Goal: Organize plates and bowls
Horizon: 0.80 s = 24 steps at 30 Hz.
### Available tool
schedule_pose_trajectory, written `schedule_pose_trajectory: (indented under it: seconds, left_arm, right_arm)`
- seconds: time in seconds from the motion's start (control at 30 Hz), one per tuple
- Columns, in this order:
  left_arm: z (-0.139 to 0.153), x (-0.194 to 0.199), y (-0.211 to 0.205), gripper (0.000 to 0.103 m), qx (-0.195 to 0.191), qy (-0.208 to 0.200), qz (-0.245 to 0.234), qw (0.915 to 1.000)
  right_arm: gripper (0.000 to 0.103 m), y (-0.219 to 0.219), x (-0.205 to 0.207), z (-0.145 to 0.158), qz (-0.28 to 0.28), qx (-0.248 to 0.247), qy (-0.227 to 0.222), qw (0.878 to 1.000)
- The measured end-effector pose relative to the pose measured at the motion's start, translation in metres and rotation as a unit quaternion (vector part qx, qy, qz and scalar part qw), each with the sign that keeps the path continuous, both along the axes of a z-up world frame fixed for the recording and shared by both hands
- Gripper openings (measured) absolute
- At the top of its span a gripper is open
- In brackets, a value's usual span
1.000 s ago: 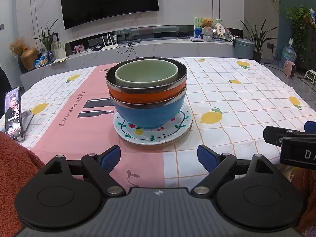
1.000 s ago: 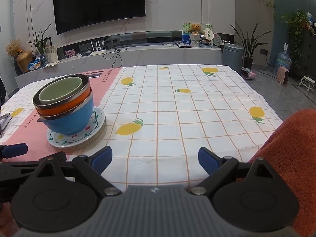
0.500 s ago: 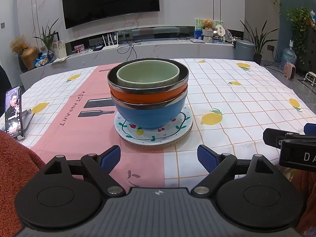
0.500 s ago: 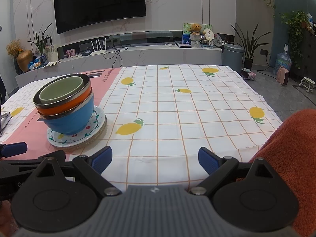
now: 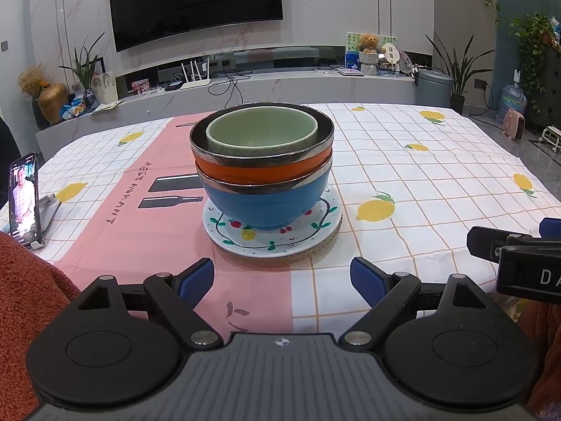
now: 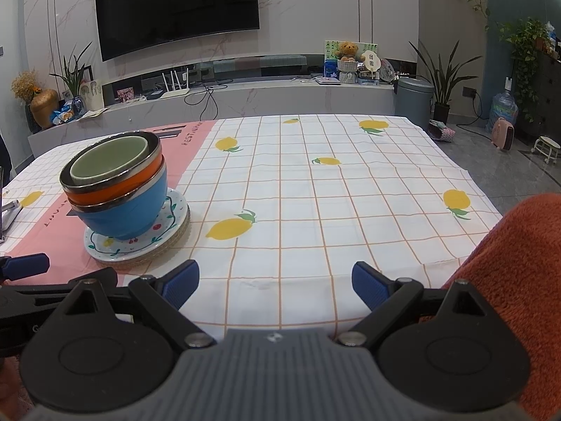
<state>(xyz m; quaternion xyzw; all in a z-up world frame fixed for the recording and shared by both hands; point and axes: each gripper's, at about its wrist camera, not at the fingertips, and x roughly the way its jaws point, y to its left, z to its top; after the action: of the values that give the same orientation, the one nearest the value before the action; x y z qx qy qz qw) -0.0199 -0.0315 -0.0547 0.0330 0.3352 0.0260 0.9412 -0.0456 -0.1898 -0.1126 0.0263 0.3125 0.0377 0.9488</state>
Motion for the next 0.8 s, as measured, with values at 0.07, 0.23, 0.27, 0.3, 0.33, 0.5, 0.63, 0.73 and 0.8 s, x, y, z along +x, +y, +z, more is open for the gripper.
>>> schedule_pose_trajectory:
  seconds: [0.07,0.23,0.27,0.3,0.33,0.5,0.63,0.73,0.8]
  left_arm:
    - [0.0006,0.0001,0.0002,0.102,-0.001,0.0,0.0,1.0]
    - [0.0008,-0.0001,0.0002,0.102,0.0,0.0,0.001,1.0]
    - [0.0008,-0.0002,0.0002,0.102,0.0,0.0,0.001,1.0]
    - [0.0008,-0.0002,0.0002,0.102,-0.001,0.0,0.001,1.0]
    - [0.0007,-0.0002,0.0002,0.102,-0.001,0.0,0.001,1.0]
    - [0.0006,-0.0002,0.0003,0.102,-0.001,-0.001,0.0,1.0]
    - [0.002,-0.0008,0.0001,0.102,-0.002,-0.002,0.002,1.0]
    - [0.0038,-0.0013,-0.0005,0.102,-0.005,-0.004,0.005,1.0]
    - [0.0042,-0.0014,-0.0009,0.102,-0.005,-0.004,0.004,1.0]
  right_arm:
    - [0.092,0.0,0.0,0.0,0.0,0.0,0.0,1.0]
    - [0.092,0.0,-0.0001,0.0,0.0,0.0,0.0,1.0]
    - [0.092,0.0,0.0,0.0,0.0,0.0,0.0,1.0]
    - [0.092,0.0,0.0,0.0,0.0,0.0,0.0,1.0]
    - [0.092,0.0,0.0,0.0001,0.0,0.0,0.0,1.0]
    - [0.092,-0.0001,0.0,0.0,0.0,0.0,0.0,1.0]
    - [0.092,0.0001,-0.0002,0.0001,0.0,0.0,0.0,1.0]
    - [0.092,0.0001,-0.0002,0.0002,0.0,0.0,0.0,1.0]
    - [0.092,0.0,-0.0002,0.0002,0.0,0.0,0.0,1.0]
